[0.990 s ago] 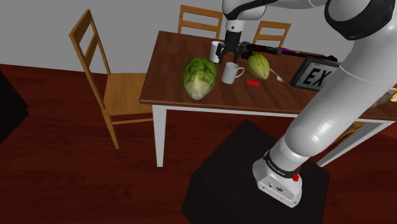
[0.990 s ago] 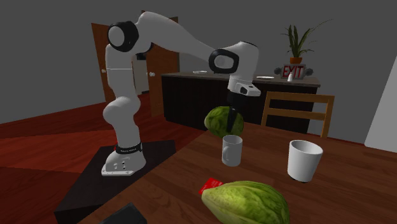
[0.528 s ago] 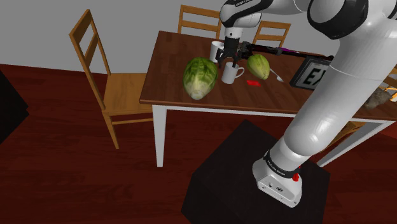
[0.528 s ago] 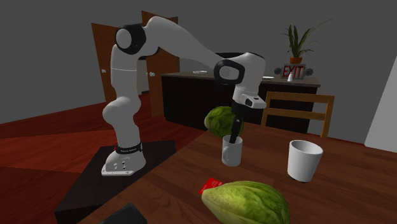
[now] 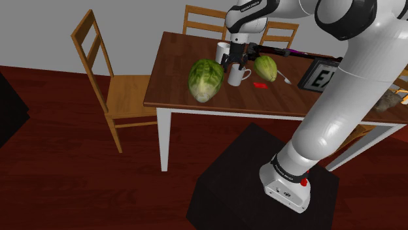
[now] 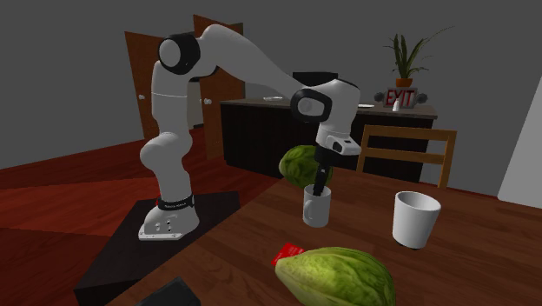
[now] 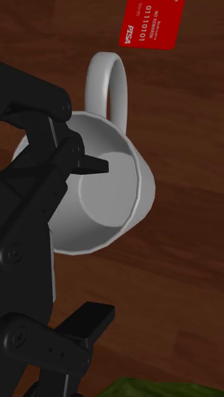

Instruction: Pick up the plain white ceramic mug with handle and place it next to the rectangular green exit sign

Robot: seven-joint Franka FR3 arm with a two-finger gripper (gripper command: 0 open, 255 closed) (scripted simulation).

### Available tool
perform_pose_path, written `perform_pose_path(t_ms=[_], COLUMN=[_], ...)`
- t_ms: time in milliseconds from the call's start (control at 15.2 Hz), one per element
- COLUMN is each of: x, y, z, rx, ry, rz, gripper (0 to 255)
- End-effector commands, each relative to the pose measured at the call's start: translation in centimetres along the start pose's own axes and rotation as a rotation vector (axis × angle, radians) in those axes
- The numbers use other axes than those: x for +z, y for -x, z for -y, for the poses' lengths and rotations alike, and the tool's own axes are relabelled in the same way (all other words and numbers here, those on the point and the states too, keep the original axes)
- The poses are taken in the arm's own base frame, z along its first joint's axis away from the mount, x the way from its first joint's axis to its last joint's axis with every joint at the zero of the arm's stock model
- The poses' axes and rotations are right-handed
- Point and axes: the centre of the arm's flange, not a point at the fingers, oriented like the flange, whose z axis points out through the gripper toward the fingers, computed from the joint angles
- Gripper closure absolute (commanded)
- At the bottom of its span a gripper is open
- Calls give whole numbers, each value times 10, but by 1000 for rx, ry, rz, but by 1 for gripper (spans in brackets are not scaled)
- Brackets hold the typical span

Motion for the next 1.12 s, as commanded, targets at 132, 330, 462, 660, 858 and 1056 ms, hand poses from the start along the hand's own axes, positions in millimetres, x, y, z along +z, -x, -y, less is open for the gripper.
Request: perform_pose_path(t_ms=[132,330,462,660,858,1056], x=[0,0,0,0,-10,-26], y=[0,0,0,0,2,4], z=[0,0,0,0,0,-1], rx=[0,0,0,0,0,0], ry=[0,0,0,0,0,0], rz=[0,0,0,0,0,0], gripper=[255,255,255,255,255,255])
